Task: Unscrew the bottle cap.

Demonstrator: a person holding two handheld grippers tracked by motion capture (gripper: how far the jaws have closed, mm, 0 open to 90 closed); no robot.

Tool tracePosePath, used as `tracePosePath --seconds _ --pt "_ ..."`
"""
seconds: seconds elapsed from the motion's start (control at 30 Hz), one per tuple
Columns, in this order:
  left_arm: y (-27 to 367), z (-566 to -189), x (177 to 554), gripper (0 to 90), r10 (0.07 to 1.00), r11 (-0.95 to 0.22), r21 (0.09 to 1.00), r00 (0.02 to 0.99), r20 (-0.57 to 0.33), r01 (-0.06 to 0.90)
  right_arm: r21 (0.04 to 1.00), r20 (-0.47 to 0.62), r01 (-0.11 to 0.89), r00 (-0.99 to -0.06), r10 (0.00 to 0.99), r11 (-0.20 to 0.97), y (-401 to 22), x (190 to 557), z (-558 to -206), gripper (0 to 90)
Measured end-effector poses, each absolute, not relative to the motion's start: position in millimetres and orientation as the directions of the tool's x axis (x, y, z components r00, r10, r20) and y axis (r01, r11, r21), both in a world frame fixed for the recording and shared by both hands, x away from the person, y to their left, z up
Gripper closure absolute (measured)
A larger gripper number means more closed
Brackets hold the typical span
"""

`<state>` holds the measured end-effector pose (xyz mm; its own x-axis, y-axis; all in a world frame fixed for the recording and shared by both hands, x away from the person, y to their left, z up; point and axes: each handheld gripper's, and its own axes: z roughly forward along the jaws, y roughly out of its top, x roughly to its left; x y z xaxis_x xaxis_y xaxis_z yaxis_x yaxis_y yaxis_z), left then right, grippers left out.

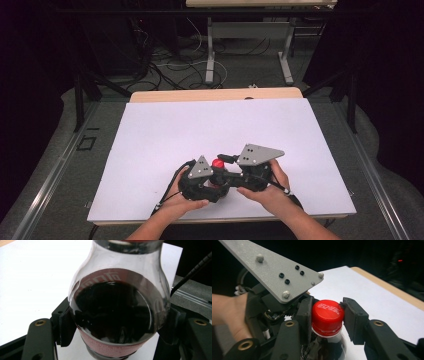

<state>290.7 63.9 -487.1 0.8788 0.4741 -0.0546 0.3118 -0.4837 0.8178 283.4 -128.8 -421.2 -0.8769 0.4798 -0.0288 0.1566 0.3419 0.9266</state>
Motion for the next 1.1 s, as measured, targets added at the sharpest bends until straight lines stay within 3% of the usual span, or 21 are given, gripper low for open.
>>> tracePosePath --seconds 0.33,0.53,0.63,0.73,0.8,0.83,1.1 --pt "61 -485 286 29.7 0.409 -0.508 0.814 0.911 -0.058 0.28 0.912 0.013 0.06 -0.993 0.119 0.405 -148 321 -415 61.0" --pt "57 -486 283 29.7 0.364 -0.52 0.816 0.93 -0.055 0.252 0.902 0.018 -0.023 -0.996 -0.092 0.432 -153 337 -413 61.0" --pt "57 -486 283 29.7 0.354 -0.522 0.817 0.933 -0.055 0.246 0.9 0.024 -0.042 -0.989 -0.146 0.434 -153 341 -413 60.8" --pt "60 -485 285 29.7 0.372 -0.512 0.82 0.927 -0.057 0.256 0.903 0.037 -0.018 -0.992 -0.12 0.429 -152 342 -413 59.1" --pt "62 -485 286 29.7 0.399 -0.506 0.818 0.915 -0.059 0.273 0.906 0.084 0.048 -0.994 -0.066 0.421 -152 339 -412 50.8" --pt "63 -485 287 29.7 0.411 -0.502 0.818 0.91 -0.059 0.28 0.909 0.093 0.076 -0.995 -0.022 0.41 -151 336 -411 47.7" --pt "67 -484 292 29.7 0.473 -0.48 0.817 0.879 -0.066 0.32 0.914 0.004 0.133 -0.948 0.319 0.384 -144 304 -406 48.0"
